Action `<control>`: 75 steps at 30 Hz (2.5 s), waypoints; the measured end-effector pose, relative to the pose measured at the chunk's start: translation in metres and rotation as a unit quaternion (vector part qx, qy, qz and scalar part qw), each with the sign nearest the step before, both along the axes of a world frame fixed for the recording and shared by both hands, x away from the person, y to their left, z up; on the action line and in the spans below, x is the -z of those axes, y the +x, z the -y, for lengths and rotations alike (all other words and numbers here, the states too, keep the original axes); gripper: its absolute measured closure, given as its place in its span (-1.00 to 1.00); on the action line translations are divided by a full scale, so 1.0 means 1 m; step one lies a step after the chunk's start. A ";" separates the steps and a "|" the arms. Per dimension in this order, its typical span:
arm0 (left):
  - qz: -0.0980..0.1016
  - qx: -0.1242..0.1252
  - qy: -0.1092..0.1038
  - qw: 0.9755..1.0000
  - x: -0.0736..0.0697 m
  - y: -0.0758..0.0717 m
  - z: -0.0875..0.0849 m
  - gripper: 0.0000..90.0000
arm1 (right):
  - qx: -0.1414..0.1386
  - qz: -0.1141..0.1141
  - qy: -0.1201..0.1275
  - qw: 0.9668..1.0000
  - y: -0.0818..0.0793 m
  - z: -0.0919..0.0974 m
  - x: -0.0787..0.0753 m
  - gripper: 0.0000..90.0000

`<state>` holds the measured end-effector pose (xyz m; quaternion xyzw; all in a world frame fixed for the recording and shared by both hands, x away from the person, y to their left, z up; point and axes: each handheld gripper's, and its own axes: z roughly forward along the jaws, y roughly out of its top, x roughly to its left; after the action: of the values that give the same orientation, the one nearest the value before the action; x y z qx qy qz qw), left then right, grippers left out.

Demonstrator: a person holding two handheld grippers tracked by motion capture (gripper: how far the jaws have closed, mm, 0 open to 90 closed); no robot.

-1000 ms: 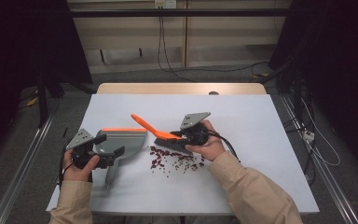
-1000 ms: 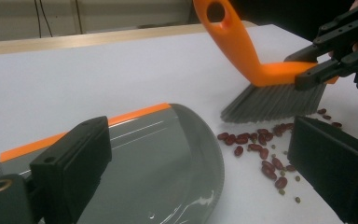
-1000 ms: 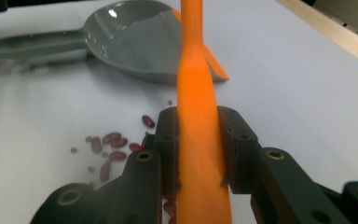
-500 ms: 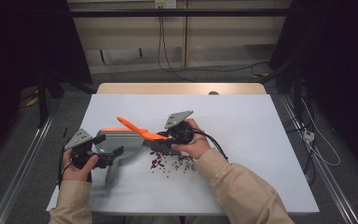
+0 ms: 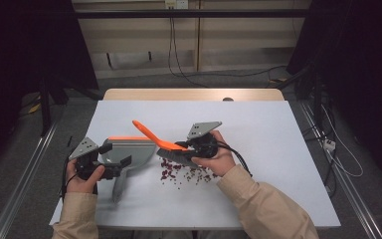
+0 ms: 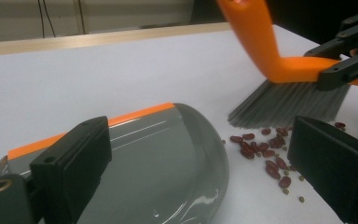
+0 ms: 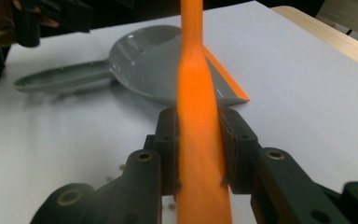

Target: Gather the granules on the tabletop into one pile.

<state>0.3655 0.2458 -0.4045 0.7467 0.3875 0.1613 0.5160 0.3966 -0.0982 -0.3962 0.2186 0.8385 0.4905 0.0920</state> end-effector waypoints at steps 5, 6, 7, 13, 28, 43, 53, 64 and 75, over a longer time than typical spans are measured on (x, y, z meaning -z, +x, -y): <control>0.002 -0.004 -0.003 1.000 -0.001 -0.001 -0.002 -0.87 | 0.001 -0.018 0.018 1.000 -0.022 -0.013 0.001 0.59; 0.003 -0.005 -0.002 1.000 -0.001 -0.001 -0.003 -0.87 | 0.000 -0.023 0.025 0.999 -0.026 -0.016 0.002 0.59; 0.003 -0.006 -0.004 1.000 -0.001 -0.001 -0.003 -0.87 | 0.000 -0.030 0.029 0.999 -0.031 -0.019 0.004 0.59; 0.004 -0.008 -0.002 1.000 -0.002 -0.001 -0.004 -0.87 | 0.011 -0.078 0.054 0.995 -0.046 -0.036 0.024 0.59; 0.003 -0.005 0.004 1.000 -0.001 -0.001 -0.003 -0.87 | 0.085 -0.085 0.036 0.992 -0.039 -0.003 0.031 0.59; 0.003 -0.005 0.002 1.000 -0.001 -0.001 -0.001 -0.87 | 0.112 -0.082 0.048 0.989 -0.039 0.016 0.030 0.59; 0.002 -0.005 0.001 1.000 -0.001 0.000 -0.003 -0.87 | 0.110 -0.078 0.069 0.989 -0.030 -0.017 0.023 0.59; 0.001 -0.005 -0.003 1.000 0.000 0.000 -0.003 -0.87 | 0.161 -0.100 0.058 0.980 -0.005 -0.034 0.036 0.58; 0.004 -0.004 0.000 1.000 -0.001 -0.001 -0.002 -0.87 | 0.199 -0.105 0.052 0.973 -0.012 -0.001 0.034 0.58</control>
<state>0.3647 0.2477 -0.4030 0.7440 0.3886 0.1667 0.5174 0.3843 -0.0968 -0.4307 0.4358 0.7567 0.4794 0.0872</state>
